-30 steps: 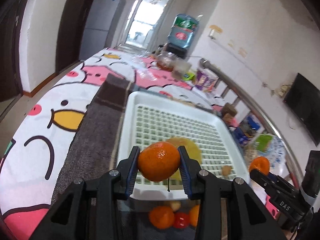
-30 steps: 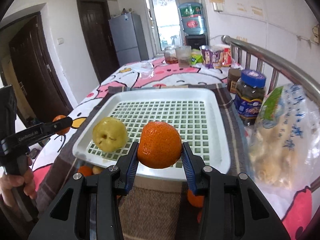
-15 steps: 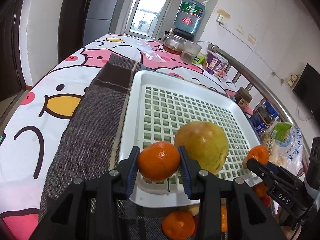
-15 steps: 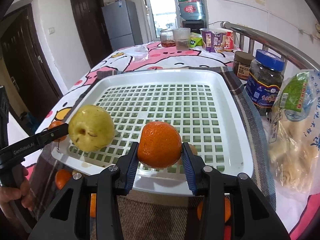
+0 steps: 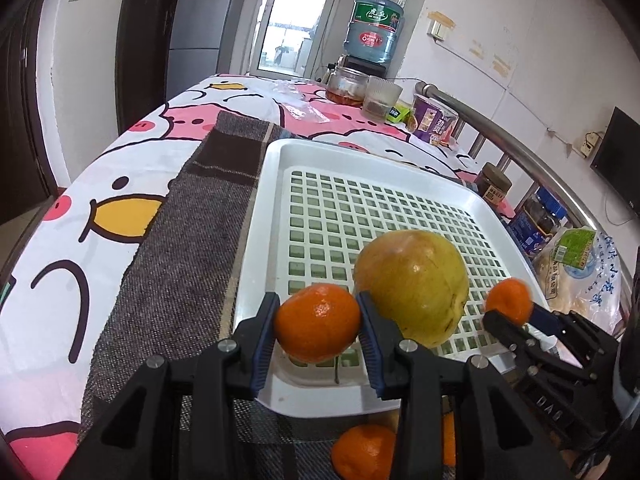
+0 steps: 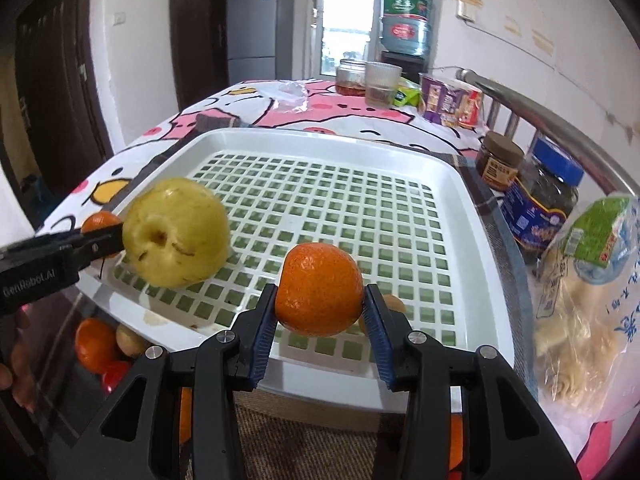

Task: Organize fruits
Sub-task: 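Lift both oranges into the white tray and open both grippers, then withdraw both tools from the tray toward the tomatoes and oranges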

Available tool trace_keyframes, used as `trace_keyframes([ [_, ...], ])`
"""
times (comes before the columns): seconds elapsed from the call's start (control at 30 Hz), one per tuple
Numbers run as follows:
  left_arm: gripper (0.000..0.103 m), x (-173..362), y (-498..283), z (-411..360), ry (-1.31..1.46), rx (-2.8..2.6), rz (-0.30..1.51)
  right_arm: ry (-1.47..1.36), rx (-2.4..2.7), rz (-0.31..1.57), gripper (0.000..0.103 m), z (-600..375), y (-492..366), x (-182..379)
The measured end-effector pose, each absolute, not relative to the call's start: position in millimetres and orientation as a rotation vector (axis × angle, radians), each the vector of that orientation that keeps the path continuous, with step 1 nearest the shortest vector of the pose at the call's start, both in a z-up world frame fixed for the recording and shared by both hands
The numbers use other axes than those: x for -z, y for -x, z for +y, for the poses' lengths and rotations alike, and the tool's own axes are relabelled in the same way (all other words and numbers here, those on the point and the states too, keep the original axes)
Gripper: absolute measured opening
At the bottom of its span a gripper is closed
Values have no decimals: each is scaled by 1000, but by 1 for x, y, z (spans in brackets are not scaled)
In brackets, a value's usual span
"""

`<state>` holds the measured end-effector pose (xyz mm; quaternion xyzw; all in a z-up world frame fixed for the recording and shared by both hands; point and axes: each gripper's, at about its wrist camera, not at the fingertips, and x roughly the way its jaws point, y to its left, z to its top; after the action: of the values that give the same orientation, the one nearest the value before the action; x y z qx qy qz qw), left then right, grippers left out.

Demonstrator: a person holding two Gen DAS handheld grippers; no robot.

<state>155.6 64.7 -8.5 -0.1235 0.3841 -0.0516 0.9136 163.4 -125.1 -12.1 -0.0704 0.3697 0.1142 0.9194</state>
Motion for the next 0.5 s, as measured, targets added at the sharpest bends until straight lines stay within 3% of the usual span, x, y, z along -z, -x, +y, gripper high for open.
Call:
trace_keyframes([
  [0.1,53,6,-155,68,293,140,795,138,-249,755,70,-125,-162,11],
  [0.13,61,5,-155,68,310,160,793,127,-252,745,76,-126,-161,9],
  [0.23,93,-2,-151,66,364,234,775,62,-270,697,79,-138,-155,-5],
  [0.27,100,-6,-148,65,361,228,761,38,-274,682,80,-142,-152,-10],
  [0.4,100,-28,-133,64,337,223,692,-51,-256,594,97,-164,-138,-34],
  [0.5,102,-40,-121,69,366,225,649,-99,-237,538,99,-182,-127,-50],
])
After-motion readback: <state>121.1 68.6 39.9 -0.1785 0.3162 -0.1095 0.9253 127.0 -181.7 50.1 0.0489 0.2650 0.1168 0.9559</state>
